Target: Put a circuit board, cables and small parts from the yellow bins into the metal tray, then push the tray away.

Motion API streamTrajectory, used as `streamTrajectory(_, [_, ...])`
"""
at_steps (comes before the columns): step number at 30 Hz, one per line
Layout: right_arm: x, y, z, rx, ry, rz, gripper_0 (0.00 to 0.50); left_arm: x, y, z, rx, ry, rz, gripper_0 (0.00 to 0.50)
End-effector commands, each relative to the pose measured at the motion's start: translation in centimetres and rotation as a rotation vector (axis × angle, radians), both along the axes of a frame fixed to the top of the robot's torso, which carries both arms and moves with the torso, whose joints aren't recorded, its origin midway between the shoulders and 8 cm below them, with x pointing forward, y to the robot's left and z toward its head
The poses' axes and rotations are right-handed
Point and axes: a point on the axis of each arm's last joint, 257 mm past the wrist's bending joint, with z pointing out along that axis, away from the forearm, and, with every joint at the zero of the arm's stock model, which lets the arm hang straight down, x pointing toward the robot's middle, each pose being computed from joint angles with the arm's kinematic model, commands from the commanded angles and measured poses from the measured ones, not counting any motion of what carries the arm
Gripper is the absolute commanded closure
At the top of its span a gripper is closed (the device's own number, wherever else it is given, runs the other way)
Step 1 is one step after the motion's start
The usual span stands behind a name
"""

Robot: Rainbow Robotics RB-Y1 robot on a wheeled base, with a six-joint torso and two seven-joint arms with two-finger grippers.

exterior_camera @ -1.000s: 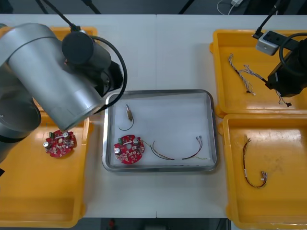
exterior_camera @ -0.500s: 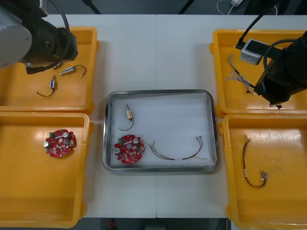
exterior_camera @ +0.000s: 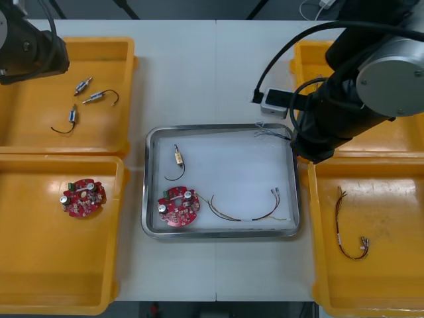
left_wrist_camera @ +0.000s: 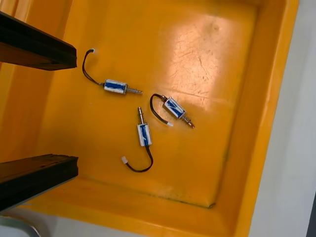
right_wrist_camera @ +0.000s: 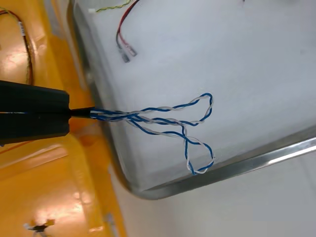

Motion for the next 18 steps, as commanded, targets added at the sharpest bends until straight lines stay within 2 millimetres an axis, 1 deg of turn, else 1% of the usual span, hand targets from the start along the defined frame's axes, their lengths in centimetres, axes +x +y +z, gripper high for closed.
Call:
streamTrajectory(1, [0.0,4.8,0.5,0.010,-0.024,0.106,0.500,1.2,2.5,3.2,0.060,-0.018,-0.076,0.000])
streamTrajectory(4, [0.0,6.6,-0.2,0.001,-0.026,0.151,0.500,1.4,3.2,2.0,-0.009,0.019,-0.061,0.000])
streamTrajectory(7, [0.7,7.7,-0.8,-0.021,-0.041,0.183,0.500,1.8,4.1,1.3,-0.034,0.027,-0.036,0.000])
streamTrajectory(9, [1.4,7.9,-1.1,-0.049,-0.053,0.214,0.500,2.0,4.6,1.0,-0.043,0.030,-0.025,0.000])
streamTrajectory(13, [3.0,8.2,-2.5,-0.088,-0.043,0.274,0.500,2.5,5.5,0.1,-0.054,0.035,-0.008,0.000])
streamTrajectory(18, [4.6,8.8,-4.2,-0.119,-0.058,0.340,0.500,3.3,6.1,-0.5,-0.056,0.026,-0.005,0.000])
